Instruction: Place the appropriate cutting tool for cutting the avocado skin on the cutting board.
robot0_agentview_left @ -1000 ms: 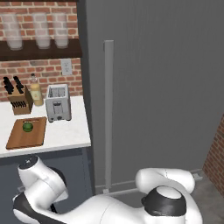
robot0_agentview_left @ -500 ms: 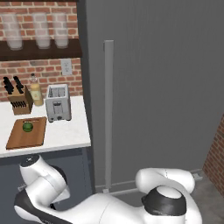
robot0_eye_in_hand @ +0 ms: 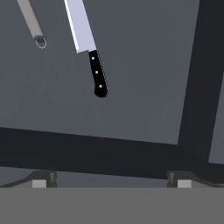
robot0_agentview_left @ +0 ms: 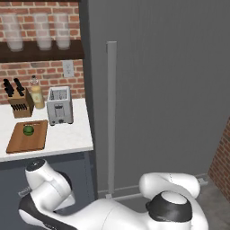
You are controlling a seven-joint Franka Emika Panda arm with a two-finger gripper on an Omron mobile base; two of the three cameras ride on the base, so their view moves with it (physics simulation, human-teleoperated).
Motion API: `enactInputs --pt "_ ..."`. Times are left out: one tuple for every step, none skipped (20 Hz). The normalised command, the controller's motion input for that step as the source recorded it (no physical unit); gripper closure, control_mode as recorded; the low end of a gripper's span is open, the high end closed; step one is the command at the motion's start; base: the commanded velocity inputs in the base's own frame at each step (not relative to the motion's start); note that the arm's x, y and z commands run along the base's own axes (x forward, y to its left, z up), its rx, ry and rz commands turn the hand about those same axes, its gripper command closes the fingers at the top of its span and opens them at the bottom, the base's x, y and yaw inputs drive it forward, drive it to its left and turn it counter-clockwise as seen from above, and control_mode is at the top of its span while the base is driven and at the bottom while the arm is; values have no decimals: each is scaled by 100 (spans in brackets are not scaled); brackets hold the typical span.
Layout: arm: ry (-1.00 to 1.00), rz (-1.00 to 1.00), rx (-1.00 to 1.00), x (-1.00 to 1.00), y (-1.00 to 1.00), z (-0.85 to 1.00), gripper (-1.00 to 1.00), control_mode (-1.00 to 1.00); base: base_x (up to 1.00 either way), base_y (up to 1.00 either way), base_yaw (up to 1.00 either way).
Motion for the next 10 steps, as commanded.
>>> enactInputs --pt "7 0 0 4 0 -16 -100 -100 0 0 0" --pt "6 0 0 2 0 -16 -100 -100 0 0 0" --pt "6 0 0 1 0 -16 -100 -100 0 0 0" --pt "5 0 0 1 0 -17 -100 -100 0 0 0" --pt "5 0 0 0 0 -16 -100 -100 0 0 0" --pt "5 0 0 0 1 -14 -100 -100 0 0 0" --pt "4 0 0 0 3 -15 -100 -100 0 0 0" --pt "4 0 0 0 4 -14 -100 -100 0 0 0" --pt "4 0 0 0 6 -14 -100 -100 0 0 0" --pt "4 0 0 0 9 -14 -100 -100 0 0 0"
